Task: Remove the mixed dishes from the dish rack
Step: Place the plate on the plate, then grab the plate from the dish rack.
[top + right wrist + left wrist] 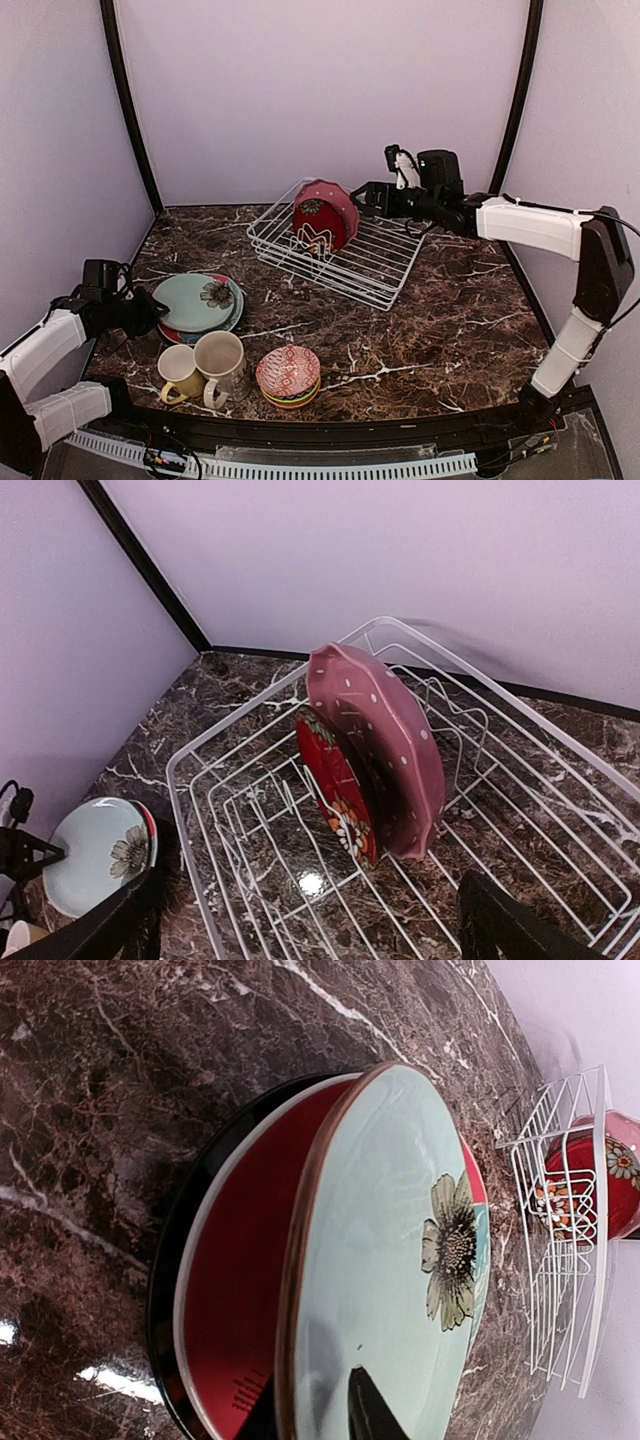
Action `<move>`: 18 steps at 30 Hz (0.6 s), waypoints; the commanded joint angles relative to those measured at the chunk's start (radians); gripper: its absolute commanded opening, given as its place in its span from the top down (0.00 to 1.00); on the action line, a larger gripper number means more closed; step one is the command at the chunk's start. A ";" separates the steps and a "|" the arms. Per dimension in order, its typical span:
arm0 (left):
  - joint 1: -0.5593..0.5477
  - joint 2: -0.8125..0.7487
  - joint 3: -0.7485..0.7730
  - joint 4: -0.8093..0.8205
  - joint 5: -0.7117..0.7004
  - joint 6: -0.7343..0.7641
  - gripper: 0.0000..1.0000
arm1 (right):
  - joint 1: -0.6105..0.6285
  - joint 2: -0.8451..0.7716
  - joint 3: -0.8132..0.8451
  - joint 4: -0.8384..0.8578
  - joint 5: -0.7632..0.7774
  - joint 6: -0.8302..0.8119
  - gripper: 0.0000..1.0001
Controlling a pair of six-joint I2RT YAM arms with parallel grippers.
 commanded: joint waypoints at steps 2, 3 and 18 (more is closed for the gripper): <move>-0.002 -0.025 -0.025 -0.023 -0.045 0.014 0.76 | -0.033 0.154 0.202 -0.131 0.023 -0.220 0.05; -0.001 -0.021 -0.027 -0.025 -0.049 0.016 0.74 | -0.042 0.183 0.244 -0.151 0.005 -0.243 0.07; -0.001 -0.007 -0.002 -0.099 -0.095 0.025 0.22 | -0.091 0.553 0.683 -0.304 -0.069 -0.341 0.41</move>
